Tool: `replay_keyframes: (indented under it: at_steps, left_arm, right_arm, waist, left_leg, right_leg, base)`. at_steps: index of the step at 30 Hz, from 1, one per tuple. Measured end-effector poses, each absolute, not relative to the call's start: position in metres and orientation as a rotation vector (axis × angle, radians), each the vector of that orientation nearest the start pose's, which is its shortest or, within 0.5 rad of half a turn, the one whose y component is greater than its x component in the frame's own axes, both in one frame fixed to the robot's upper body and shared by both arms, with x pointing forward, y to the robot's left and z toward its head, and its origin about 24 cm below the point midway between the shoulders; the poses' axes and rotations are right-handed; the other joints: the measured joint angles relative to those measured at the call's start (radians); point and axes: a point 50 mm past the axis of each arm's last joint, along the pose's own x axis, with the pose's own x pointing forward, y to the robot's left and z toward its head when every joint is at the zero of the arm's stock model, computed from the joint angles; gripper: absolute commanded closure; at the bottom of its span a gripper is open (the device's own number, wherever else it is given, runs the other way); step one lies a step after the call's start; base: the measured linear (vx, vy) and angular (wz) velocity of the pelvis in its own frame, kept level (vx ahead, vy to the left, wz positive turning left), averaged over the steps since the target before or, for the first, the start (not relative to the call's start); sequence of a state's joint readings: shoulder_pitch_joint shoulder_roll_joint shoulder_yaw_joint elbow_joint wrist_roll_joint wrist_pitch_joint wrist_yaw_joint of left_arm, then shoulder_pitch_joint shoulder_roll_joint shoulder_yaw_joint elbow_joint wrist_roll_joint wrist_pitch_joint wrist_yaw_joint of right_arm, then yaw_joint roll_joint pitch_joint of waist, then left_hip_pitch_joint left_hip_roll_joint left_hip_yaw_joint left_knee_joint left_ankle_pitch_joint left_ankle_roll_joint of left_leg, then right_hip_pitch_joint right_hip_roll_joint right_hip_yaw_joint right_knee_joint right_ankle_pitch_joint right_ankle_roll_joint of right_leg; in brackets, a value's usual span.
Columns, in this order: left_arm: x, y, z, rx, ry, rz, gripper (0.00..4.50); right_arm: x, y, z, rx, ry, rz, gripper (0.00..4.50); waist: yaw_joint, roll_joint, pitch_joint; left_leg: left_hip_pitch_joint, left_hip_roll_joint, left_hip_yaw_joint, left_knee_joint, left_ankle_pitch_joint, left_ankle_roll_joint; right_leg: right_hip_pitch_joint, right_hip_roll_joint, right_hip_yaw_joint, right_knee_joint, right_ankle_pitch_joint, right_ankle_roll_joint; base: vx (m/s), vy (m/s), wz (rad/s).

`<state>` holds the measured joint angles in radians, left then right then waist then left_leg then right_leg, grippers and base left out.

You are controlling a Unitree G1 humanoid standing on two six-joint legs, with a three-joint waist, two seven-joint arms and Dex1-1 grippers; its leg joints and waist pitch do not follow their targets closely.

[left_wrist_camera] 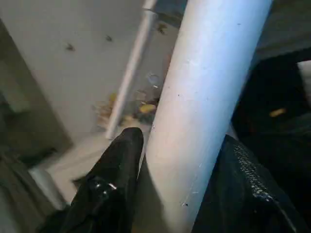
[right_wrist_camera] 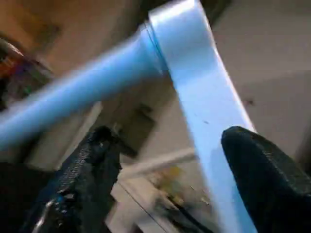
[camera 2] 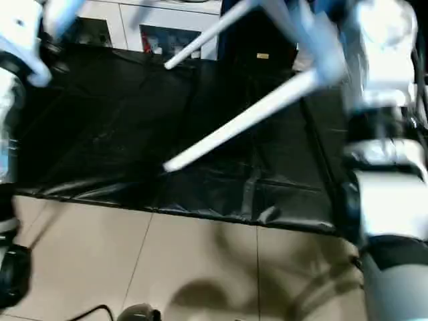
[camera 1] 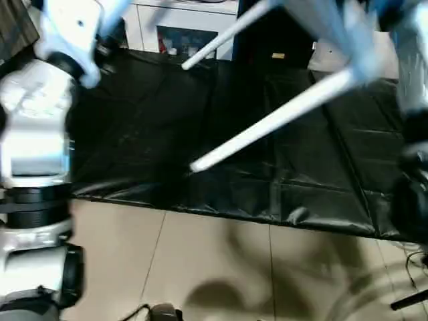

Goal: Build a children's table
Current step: Flip table

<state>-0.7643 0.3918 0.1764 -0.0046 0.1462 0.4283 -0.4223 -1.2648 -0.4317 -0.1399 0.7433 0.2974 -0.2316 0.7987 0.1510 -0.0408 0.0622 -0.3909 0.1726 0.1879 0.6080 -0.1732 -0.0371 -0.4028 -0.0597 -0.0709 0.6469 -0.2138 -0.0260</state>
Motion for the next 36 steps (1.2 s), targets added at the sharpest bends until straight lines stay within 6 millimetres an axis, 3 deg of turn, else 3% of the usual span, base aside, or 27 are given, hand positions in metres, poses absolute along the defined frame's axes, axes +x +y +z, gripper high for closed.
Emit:
replay_keyframes:
  at_steps: [7, 11, 14, 15, 19, 21, 25, 30, 33, 36]
  left_arm:
    - [0.341, 0.204, 0.238, 0.410, -0.233, -0.173, 2.72]
    - [0.338, 0.207, 0.228, 0.419, -0.222, -0.174, 2.81]
    - [0.336, 0.212, 0.219, 0.409, -0.214, -0.177, 2.86]
    - [0.335, 0.213, 0.215, 0.404, -0.203, -0.182, 2.87]
    - [0.332, 0.218, 0.204, 0.388, -0.170, -0.186, 2.93]
    - [0.331, 0.218, 0.201, 0.382, -0.165, -0.202, 2.95]
    - [0.331, 0.215, 0.202, 0.380, -0.179, -0.227, 2.96]
    - [0.331, 0.210, 0.205, 0.398, -0.210, -0.264, 2.96]
    - [0.330, 0.210, 0.206, 0.405, -0.214, -0.270, 2.98]
    - [0.330, 0.211, 0.206, 0.407, -0.213, -0.276, 2.99]
  right_arm:
    - [0.357, -0.203, 0.372, -0.032, -0.965, 0.640, 0.07]
    - [0.349, -0.229, 0.372, 0.105, -1.024, 0.548, 0.00]
    - [0.345, -0.253, 0.335, 0.204, -0.963, 0.507, 0.00]
    - [0.345, -0.261, 0.313, 0.238, -0.906, 0.491, 0.00]
    - [0.347, -0.266, 0.249, 0.353, -0.729, 0.457, 0.00]
    - [0.349, -0.264, 0.223, 0.423, -0.650, 0.424, 0.00]
    - [0.357, -0.251, 0.191, 0.454, -0.499, 0.407, 0.00]
    - [0.380, -0.217, 0.135, 0.464, -0.198, 0.368, 0.00]
    - [0.388, -0.200, 0.124, 0.459, -0.107, 0.375, 0.00]
    - [0.399, -0.193, 0.137, 0.439, -0.108, 0.335, 0.00]
  waist:
    - [0.004, -0.011, 0.001]
    - [0.003, -0.020, 0.002]
    - [0.005, -0.027, 0.001]
    - [0.005, -0.027, 0.001]
    - [0.002, -0.023, 0.004]
    - [0.001, -0.022, 0.005]
    - [-0.004, -0.020, 0.006]
    - [-0.010, -0.020, 0.006]
    - [-0.010, -0.018, 0.007]
    - [-0.007, -0.019, 0.007]
  left_leg:
    - [-0.010, 0.000, -0.001, 0.007, -0.002, 0.007]
    - [-0.010, 0.000, -0.001, 0.007, -0.002, 0.007]
    - [-0.008, 0.000, -0.003, 0.008, -0.002, 0.007]
    - [-0.008, 0.000, -0.003, 0.009, -0.002, 0.007]
    - [-0.009, 0.000, -0.003, 0.009, 0.002, 0.007]
    - [-0.009, 0.001, -0.004, 0.009, 0.002, 0.005]
    - [-0.009, 0.001, -0.004, 0.009, 0.003, 0.004]
    - [-0.008, 0.001, -0.004, 0.009, 0.004, 0.003]
    - [-0.009, 0.001, -0.004, 0.009, 0.004, 0.003]
    - [-0.010, 0.001, -0.004, 0.009, 0.004, 0.003]
  right_leg:
    - [-0.004, 0.000, 0.000, -0.001, 0.001, -0.001]
    - [-0.004, 0.000, -0.001, -0.001, 0.001, -0.001]
    - [-0.001, 0.000, -0.001, -0.002, 0.003, 0.000]
    - [0.000, 0.000, -0.001, -0.002, 0.004, 0.000]
    - [-0.002, 0.000, -0.001, -0.001, 0.008, 0.001]
    - [-0.002, 0.000, -0.002, -0.001, 0.010, 0.001]
    - [-0.002, 0.000, -0.002, -0.002, 0.013, 0.001]
    - [-0.002, 0.000, -0.002, -0.002, 0.014, 0.000]
    - [-0.004, 0.000, -0.002, -0.002, 0.014, 0.000]
    - [-0.004, 0.000, -0.002, -0.002, 0.013, 0.000]
  base:
    - [0.000, 0.000, 0.00]
    - [0.000, 0.000, 0.00]
    - [0.000, 0.000, 0.00]
    - [0.000, 0.000, 0.00]
    - [0.000, 0.000, 0.00]
    - [0.000, 0.000, 0.00]
    - [0.000, 0.000, 0.00]
    - [0.000, 0.000, 0.00]
    - [0.000, 0.000, 0.00]
    - [0.000, 0.000, 0.00]
